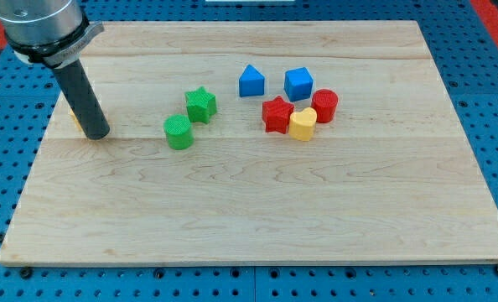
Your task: Move the yellow hexagon to the top left
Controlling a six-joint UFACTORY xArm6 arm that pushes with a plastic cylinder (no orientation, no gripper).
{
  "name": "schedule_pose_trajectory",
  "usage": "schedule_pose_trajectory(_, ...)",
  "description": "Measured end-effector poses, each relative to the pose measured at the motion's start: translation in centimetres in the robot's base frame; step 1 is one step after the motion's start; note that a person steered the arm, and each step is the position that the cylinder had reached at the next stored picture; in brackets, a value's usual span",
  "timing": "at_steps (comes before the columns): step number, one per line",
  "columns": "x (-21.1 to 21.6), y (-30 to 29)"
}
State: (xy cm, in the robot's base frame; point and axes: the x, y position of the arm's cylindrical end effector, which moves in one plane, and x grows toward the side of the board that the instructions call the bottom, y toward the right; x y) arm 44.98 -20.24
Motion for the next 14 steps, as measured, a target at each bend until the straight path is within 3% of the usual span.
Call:
schedule_pose_trajectory(1,1.8,0.7)
schedule_pose_trajectory(3,1.8,-2.3)
schedule_pose_trajectory(9,2.1,-3.4)
schedule_pose_trajectory(11,-6.1,-2.8)
schedule_pose_trajectory(14,-12.7,-2.0)
